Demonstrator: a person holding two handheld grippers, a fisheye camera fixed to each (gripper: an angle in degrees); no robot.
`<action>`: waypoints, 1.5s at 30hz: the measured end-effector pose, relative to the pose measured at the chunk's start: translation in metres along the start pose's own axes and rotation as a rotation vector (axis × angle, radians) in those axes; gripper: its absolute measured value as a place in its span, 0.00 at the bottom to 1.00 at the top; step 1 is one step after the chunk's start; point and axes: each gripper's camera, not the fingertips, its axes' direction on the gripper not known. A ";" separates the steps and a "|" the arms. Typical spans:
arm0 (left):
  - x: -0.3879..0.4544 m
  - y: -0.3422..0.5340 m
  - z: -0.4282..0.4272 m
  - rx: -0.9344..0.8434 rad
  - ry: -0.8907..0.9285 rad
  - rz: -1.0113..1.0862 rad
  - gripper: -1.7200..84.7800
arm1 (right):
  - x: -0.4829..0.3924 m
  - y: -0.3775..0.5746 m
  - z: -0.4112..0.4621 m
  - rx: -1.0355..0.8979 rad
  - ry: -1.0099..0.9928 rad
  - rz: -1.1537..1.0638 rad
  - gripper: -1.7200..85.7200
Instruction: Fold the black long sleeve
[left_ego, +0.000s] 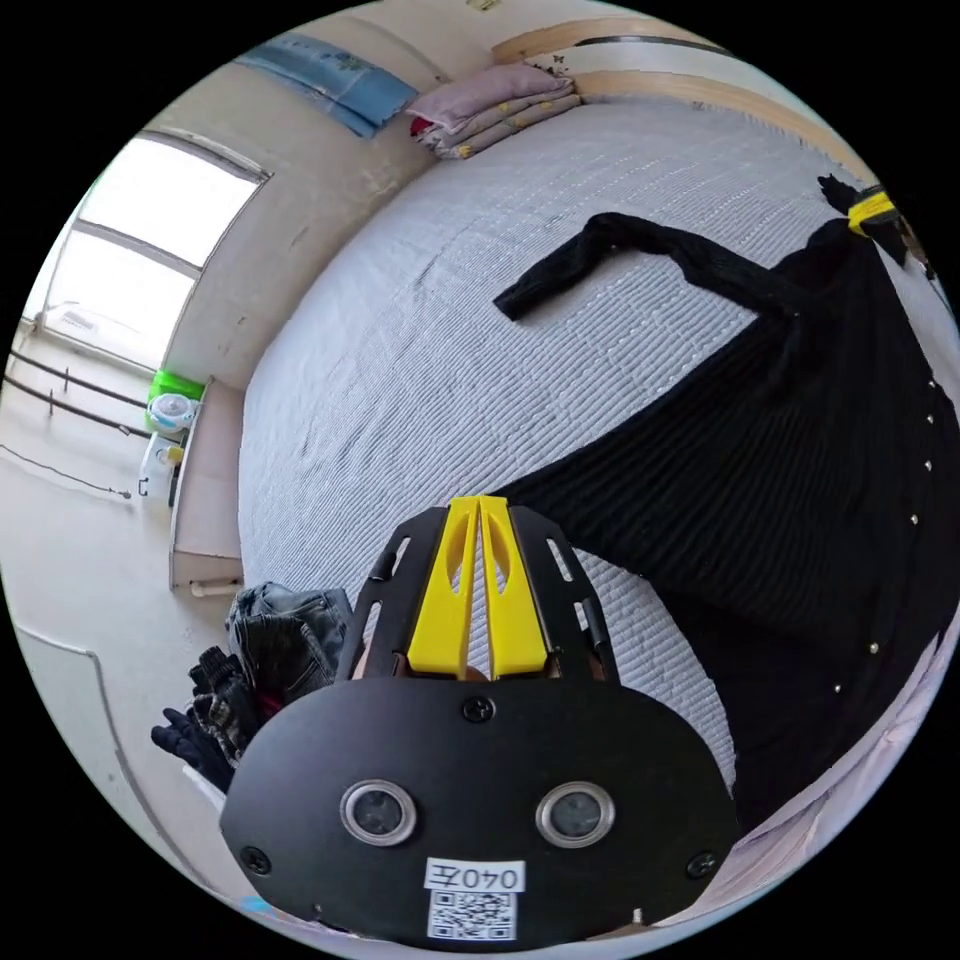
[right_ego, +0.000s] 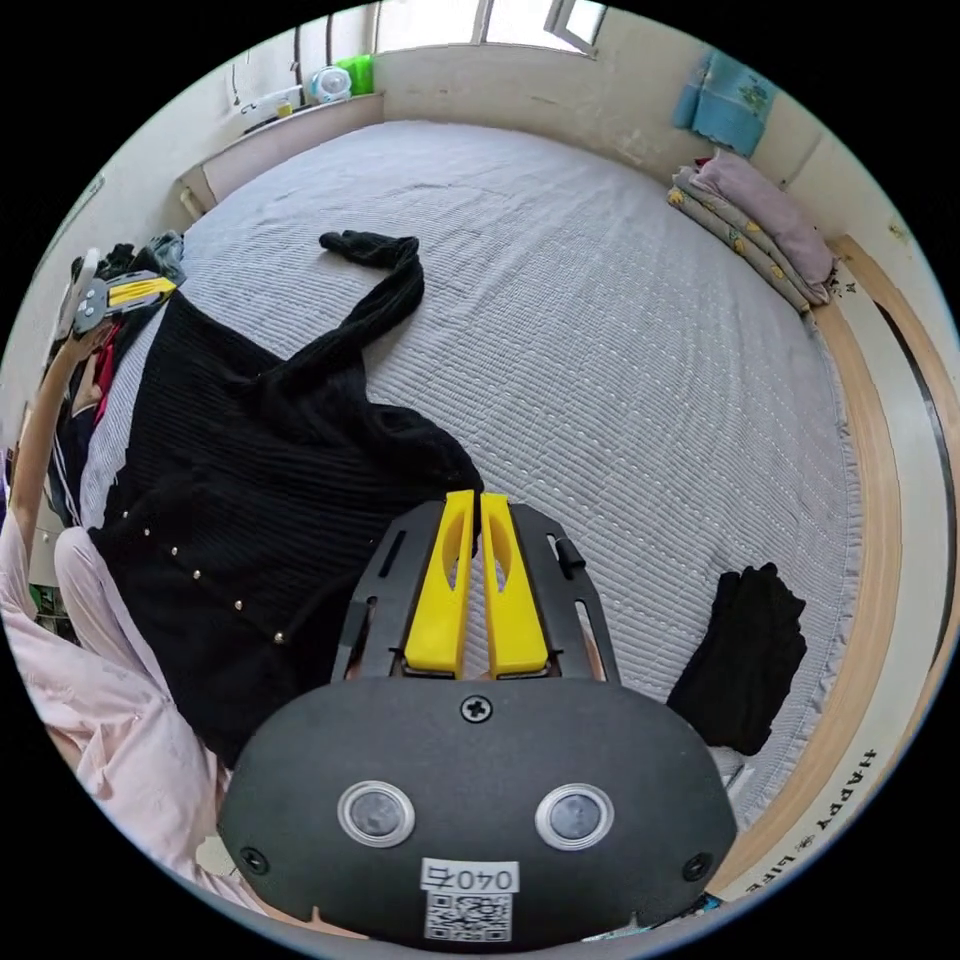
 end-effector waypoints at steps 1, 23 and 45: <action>0.000 -0.003 0.007 -0.023 -0.011 -0.012 0.01 | 0.005 -0.004 0.016 -0.039 0.017 0.018 0.01; 0.015 0.015 0.004 0.233 0.106 -0.094 0.01 | 0.019 -0.004 0.025 0.080 0.031 0.054 0.12; 0.030 0.007 0.004 0.145 -0.103 -0.107 0.01 | -0.022 -0.066 0.092 0.148 0.023 -0.037 0.01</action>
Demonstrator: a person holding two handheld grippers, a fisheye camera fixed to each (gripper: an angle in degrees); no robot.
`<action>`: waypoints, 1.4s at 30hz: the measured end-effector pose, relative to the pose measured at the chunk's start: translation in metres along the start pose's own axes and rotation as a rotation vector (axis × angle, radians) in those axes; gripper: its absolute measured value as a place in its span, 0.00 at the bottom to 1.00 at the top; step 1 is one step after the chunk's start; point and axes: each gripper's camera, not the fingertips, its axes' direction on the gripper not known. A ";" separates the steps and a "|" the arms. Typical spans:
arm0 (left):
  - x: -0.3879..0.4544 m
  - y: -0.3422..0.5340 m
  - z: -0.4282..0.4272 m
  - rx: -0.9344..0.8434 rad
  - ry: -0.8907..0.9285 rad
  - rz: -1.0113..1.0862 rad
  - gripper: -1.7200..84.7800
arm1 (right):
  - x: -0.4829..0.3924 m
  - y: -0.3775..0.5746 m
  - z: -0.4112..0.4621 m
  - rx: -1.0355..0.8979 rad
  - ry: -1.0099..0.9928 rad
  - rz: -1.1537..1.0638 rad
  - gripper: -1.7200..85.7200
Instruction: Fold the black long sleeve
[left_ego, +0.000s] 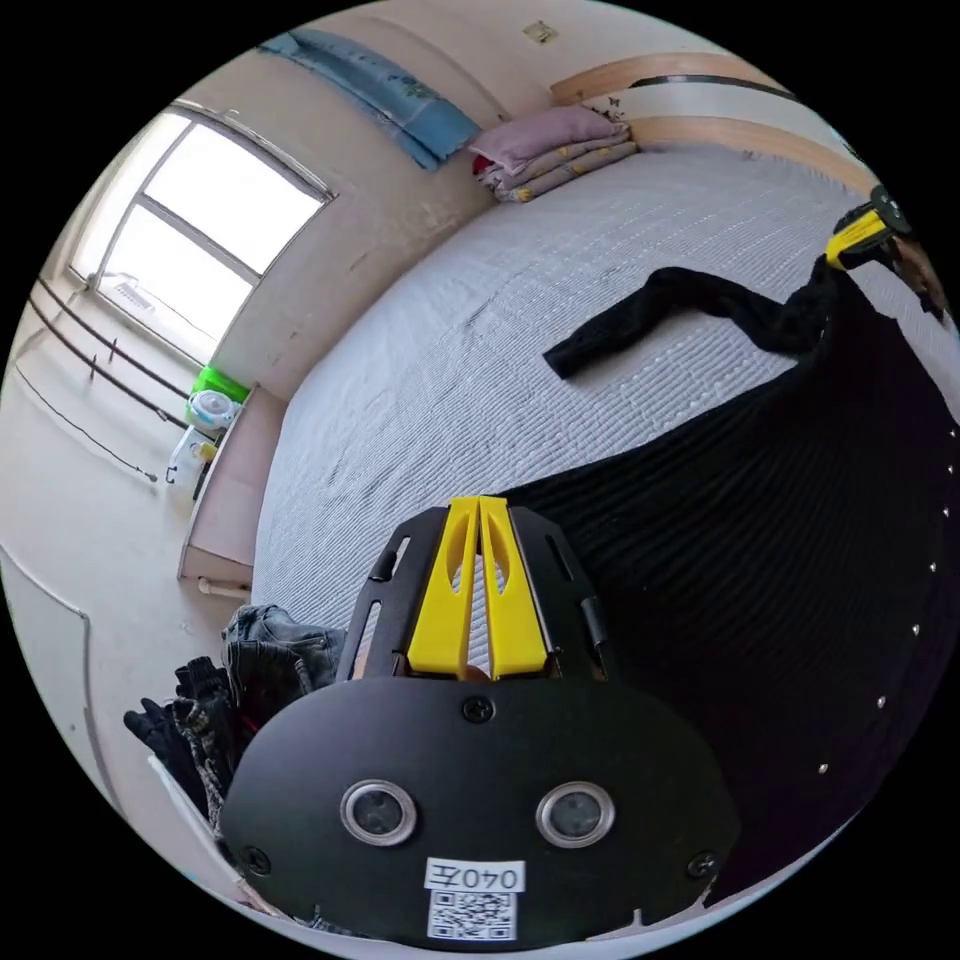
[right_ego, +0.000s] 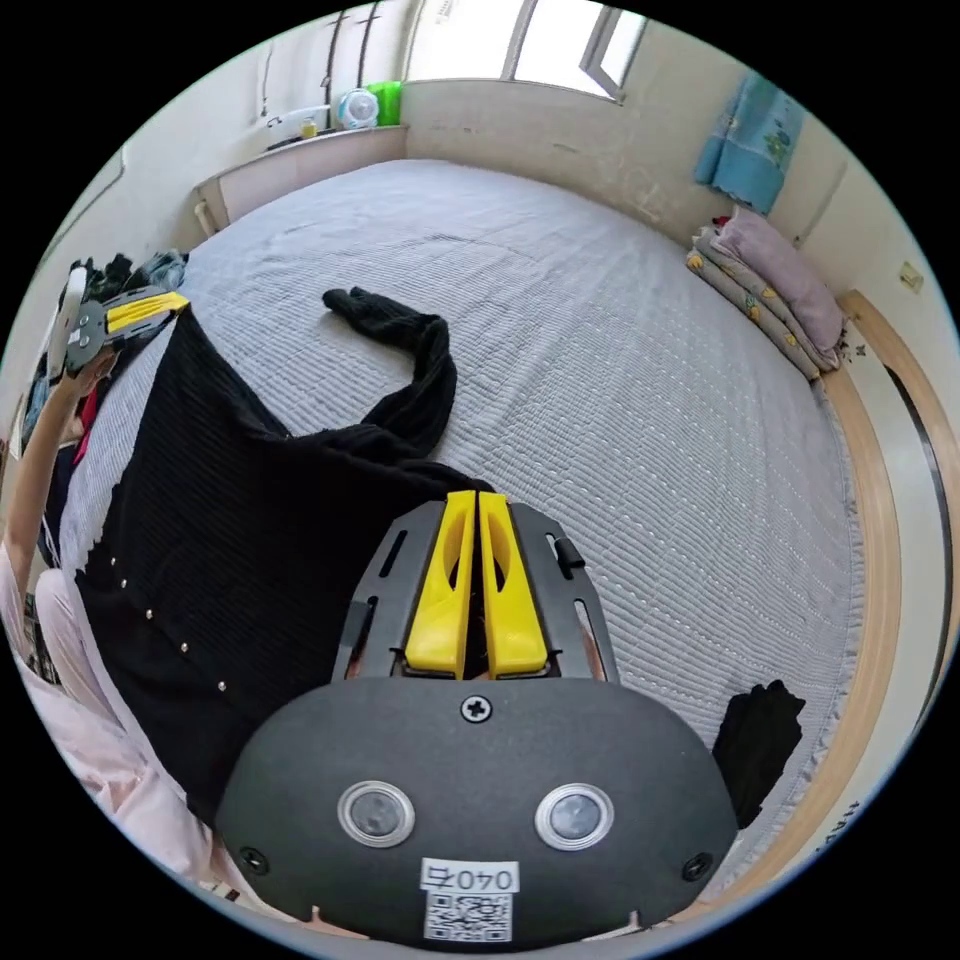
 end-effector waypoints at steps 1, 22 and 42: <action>0.003 -0.002 0.008 -0.027 -0.018 -0.001 0.01 | 0.003 -0.005 0.017 -0.028 0.011 0.023 0.01; 0.071 0.158 -0.132 0.056 0.271 0.116 0.01 | -0.092 0.145 -0.022 -0.061 -0.008 -0.148 0.01; 0.108 0.260 -0.134 -0.199 0.262 0.171 0.01 | -0.180 0.203 -0.001 -0.101 -0.135 -0.249 0.01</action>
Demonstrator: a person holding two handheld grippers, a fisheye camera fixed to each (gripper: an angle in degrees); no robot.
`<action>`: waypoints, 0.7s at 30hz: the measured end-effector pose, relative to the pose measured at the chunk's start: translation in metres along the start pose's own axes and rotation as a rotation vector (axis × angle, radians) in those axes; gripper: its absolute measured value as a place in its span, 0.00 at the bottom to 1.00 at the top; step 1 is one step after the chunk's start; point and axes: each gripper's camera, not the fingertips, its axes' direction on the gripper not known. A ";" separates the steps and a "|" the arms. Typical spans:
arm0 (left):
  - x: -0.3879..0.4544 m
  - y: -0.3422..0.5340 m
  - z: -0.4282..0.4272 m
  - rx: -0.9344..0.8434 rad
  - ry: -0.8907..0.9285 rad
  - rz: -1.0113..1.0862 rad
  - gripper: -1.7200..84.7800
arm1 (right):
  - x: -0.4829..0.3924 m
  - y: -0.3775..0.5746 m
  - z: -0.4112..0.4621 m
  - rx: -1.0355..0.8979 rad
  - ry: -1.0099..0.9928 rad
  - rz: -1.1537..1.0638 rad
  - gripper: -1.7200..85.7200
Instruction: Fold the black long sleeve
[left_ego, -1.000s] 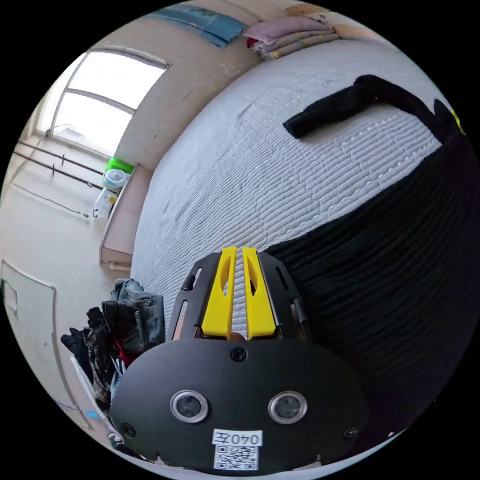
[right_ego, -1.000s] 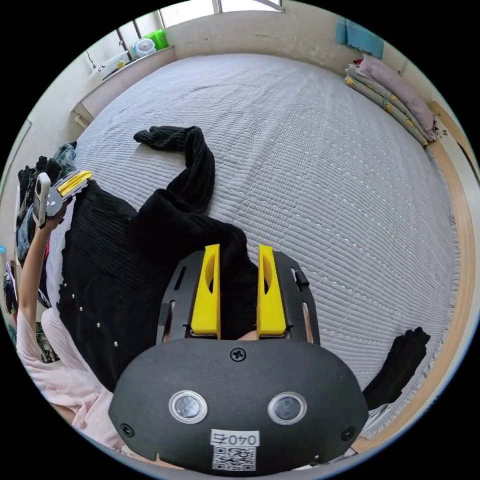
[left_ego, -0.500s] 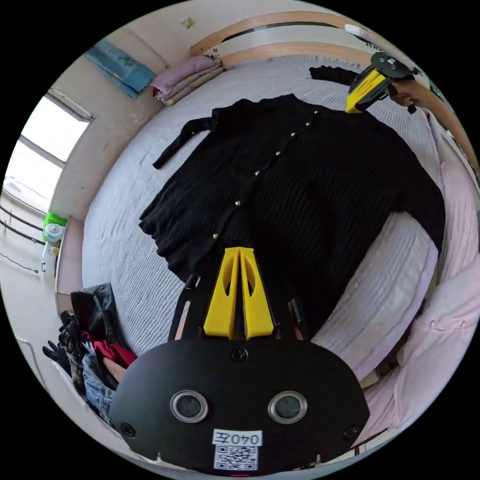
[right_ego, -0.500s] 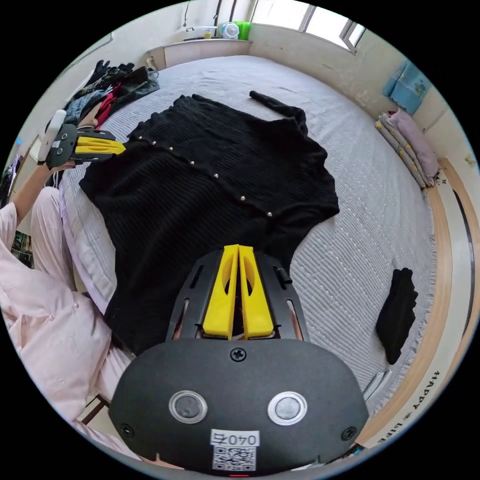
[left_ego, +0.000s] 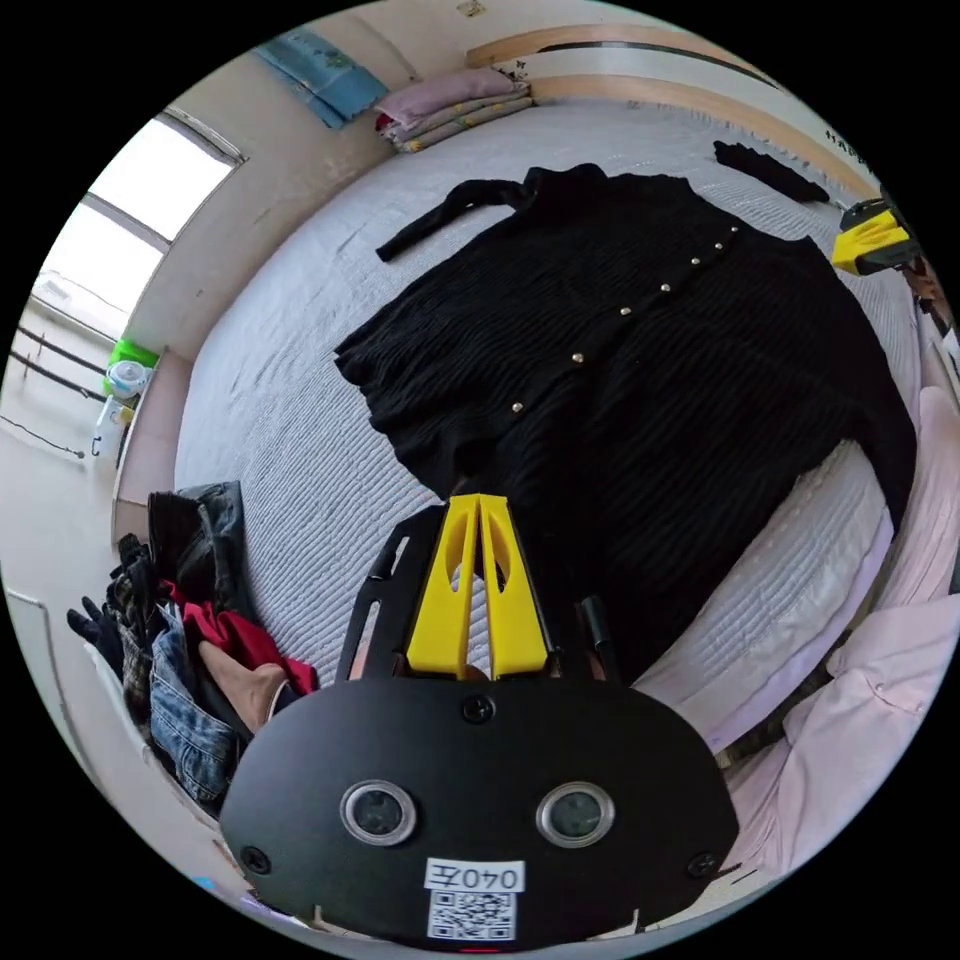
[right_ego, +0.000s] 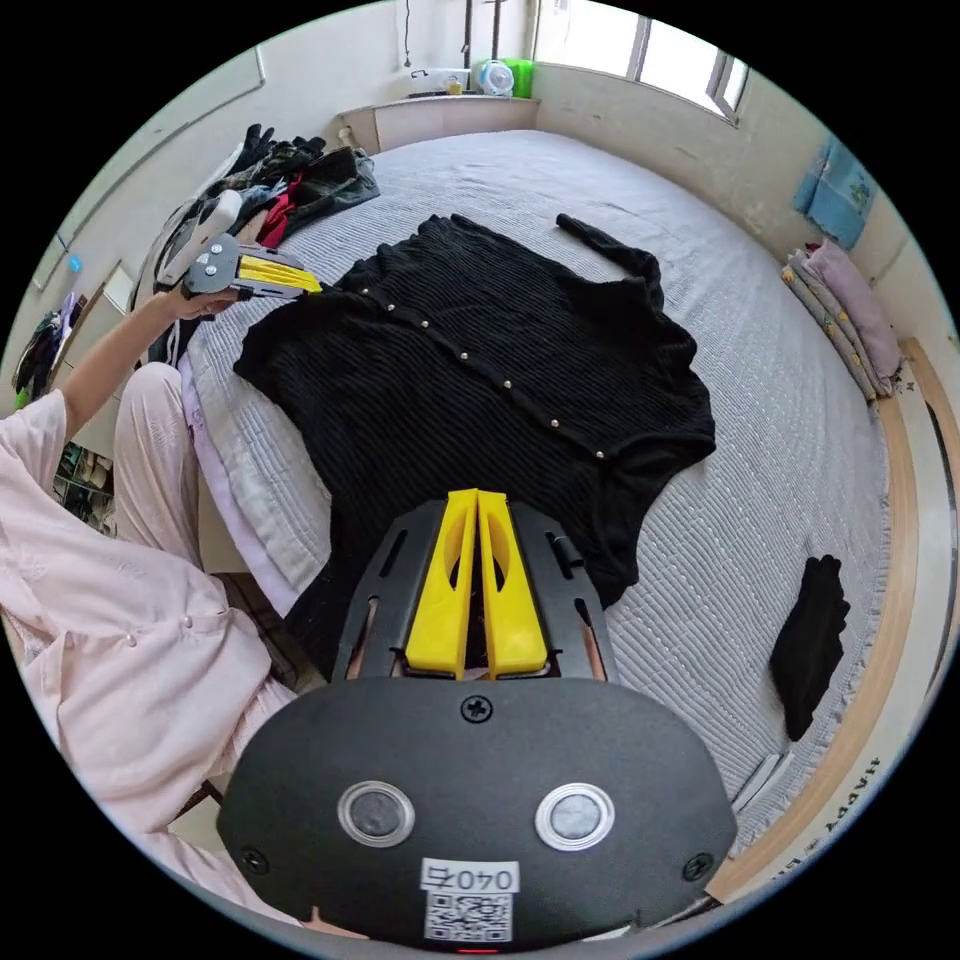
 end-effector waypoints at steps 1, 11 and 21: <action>0.000 0.000 0.010 -0.038 -0.081 -0.003 0.01 | -0.005 0.000 0.007 -0.027 0.033 -0.012 0.01; 0.043 0.077 -0.061 0.202 0.125 0.104 0.01 | -0.040 0.058 0.018 -0.054 -0.040 -0.003 0.01; 0.046 0.140 -0.071 0.235 0.068 0.031 0.01 | -0.069 0.115 0.039 -0.090 0.009 0.065 0.01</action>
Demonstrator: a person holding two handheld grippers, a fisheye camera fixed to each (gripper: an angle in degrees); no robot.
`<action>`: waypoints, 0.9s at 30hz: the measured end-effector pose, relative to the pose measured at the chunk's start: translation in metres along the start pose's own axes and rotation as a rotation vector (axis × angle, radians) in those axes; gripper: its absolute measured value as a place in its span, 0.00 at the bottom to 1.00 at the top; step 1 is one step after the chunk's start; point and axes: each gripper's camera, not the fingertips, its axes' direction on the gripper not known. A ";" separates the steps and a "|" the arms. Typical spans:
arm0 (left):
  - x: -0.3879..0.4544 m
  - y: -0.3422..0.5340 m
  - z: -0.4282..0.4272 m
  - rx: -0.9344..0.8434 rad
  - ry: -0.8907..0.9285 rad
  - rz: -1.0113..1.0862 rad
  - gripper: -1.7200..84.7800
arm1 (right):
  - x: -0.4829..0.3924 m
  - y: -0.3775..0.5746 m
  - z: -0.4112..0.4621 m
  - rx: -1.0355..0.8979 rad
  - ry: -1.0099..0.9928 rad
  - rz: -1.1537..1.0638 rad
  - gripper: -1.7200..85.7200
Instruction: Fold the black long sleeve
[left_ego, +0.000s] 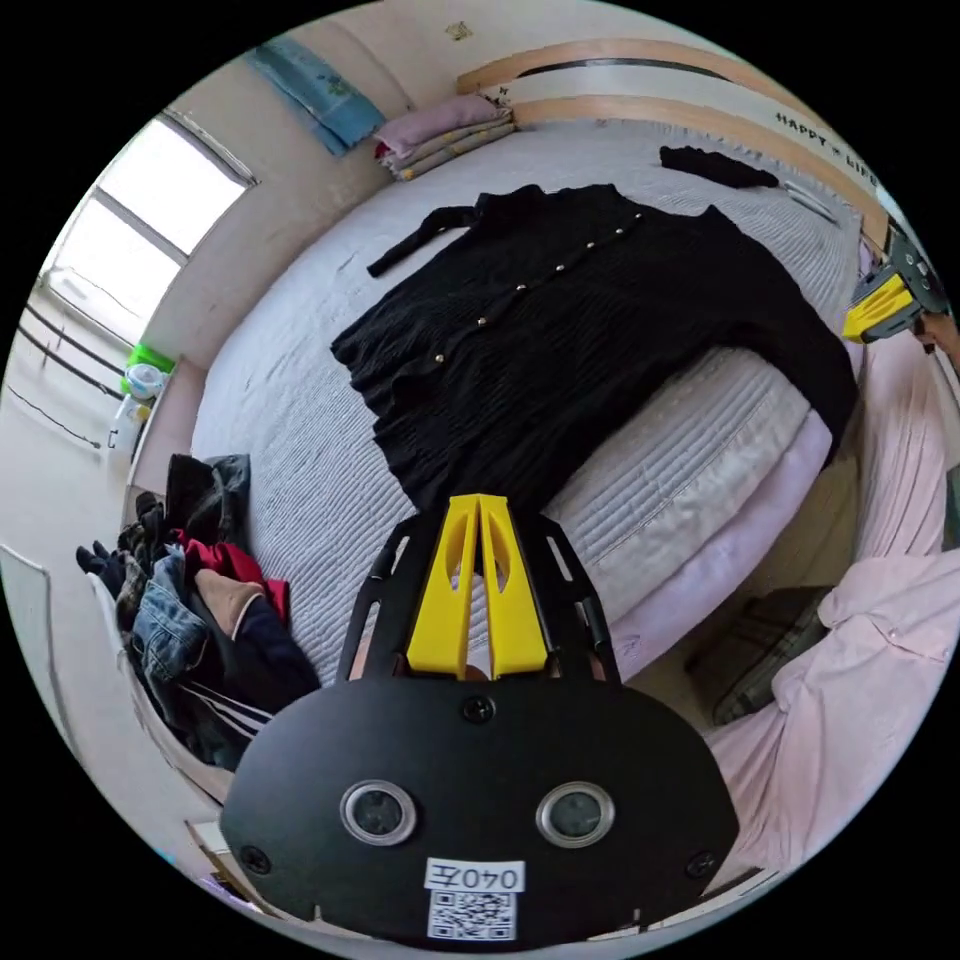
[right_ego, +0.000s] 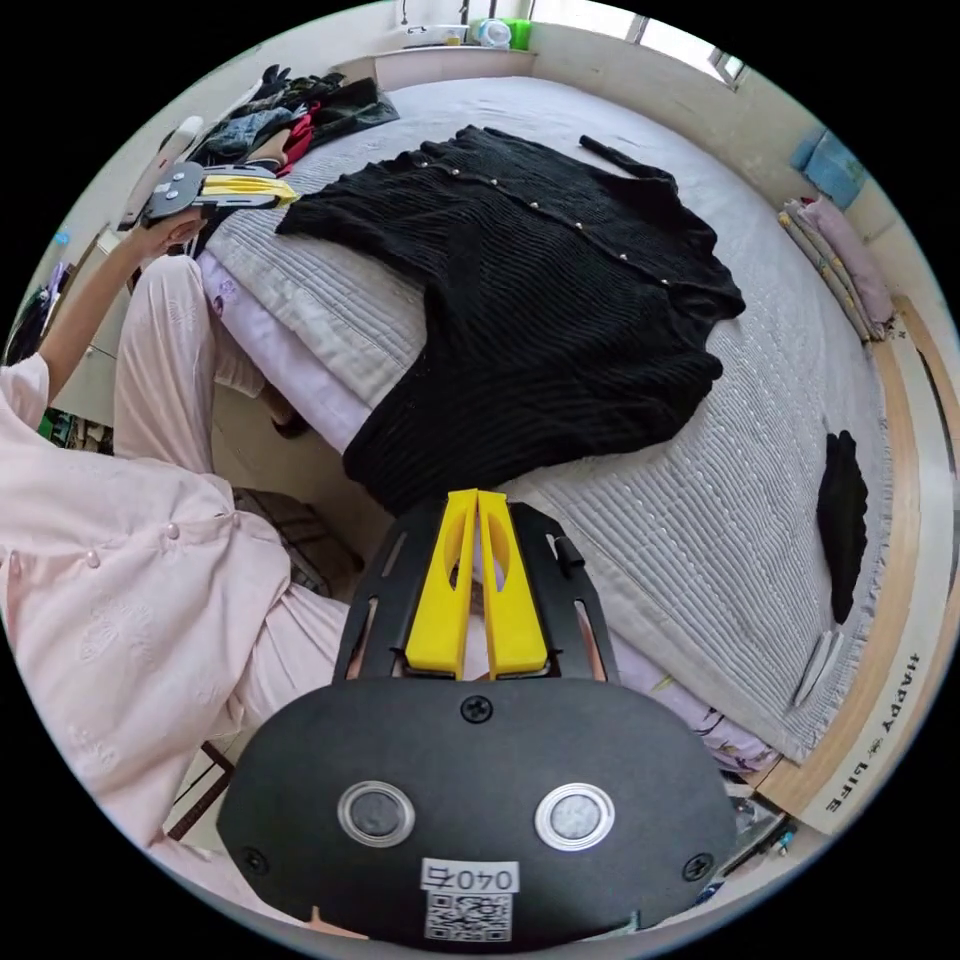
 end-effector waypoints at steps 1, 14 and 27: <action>0.008 0.001 -0.005 0.025 0.050 0.024 0.01 | -0.007 0.009 -0.003 0.021 -0.019 -0.010 0.01; 0.173 0.028 0.037 0.083 0.484 0.296 0.01 | -0.010 0.041 0.130 -0.059 -0.271 0.210 0.16; 0.107 0.042 -0.011 0.170 0.355 0.209 0.01 | 0.006 -0.008 -0.004 0.139 -0.630 -0.166 0.01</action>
